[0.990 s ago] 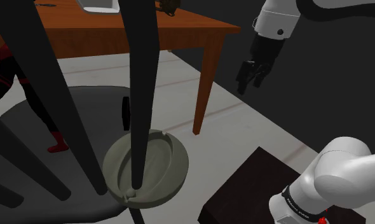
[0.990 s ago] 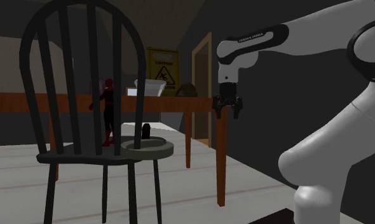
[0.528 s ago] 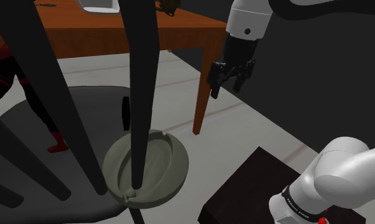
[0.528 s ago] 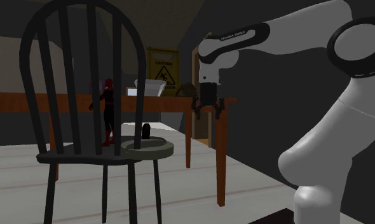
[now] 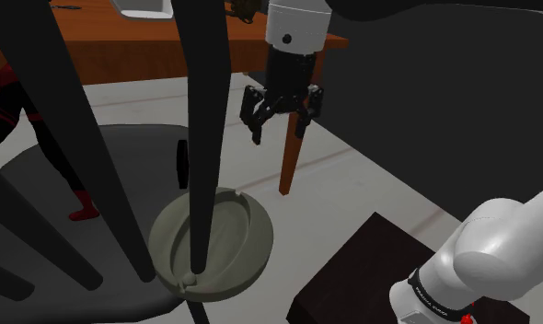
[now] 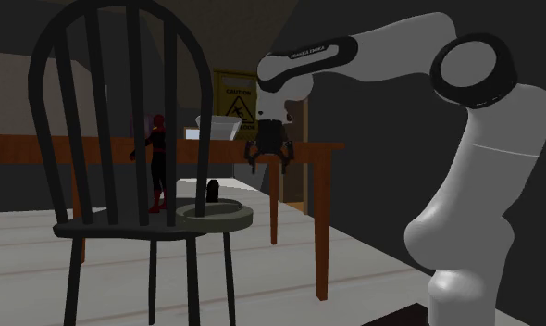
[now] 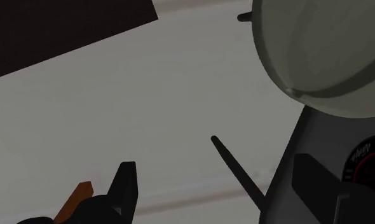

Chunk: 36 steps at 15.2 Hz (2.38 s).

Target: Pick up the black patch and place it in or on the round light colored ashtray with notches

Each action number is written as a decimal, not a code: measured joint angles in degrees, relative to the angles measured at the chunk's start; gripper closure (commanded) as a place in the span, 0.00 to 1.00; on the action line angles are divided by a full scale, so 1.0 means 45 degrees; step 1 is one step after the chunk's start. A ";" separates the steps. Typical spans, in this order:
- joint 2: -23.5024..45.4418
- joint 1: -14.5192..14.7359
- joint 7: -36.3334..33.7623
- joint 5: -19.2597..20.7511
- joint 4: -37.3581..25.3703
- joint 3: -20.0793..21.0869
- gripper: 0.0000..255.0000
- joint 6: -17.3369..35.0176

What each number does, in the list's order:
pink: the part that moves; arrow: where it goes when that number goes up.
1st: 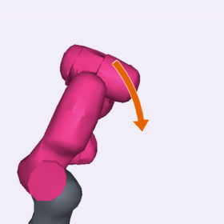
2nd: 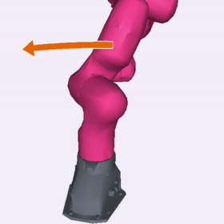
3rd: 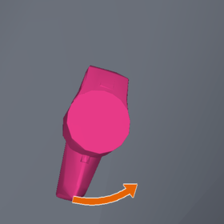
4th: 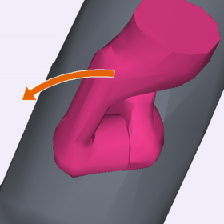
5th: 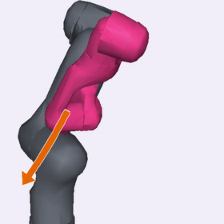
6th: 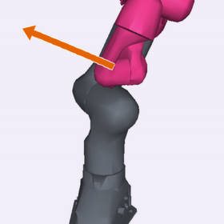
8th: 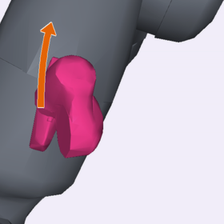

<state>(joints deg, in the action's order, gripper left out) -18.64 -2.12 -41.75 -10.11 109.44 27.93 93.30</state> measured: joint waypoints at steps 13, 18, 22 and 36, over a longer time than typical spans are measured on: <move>0.7942 0.1868 -0.6948 0.4062 -0.8120 0.2381 0.00 -0.1166; 0.8347 0.2073 -0.7397 0.4288 -0.7791 0.2324 0.00 -0.0505; 0.8313 0.2001 -0.7415 0.4265 -0.7211 0.2313 0.00 0.0044; 0.8287 0.1981 -0.7413 0.4253 -0.7109 0.2313 1.00 0.0127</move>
<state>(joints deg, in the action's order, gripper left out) 18.65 6.80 -75.11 9.02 77.44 38.34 93.87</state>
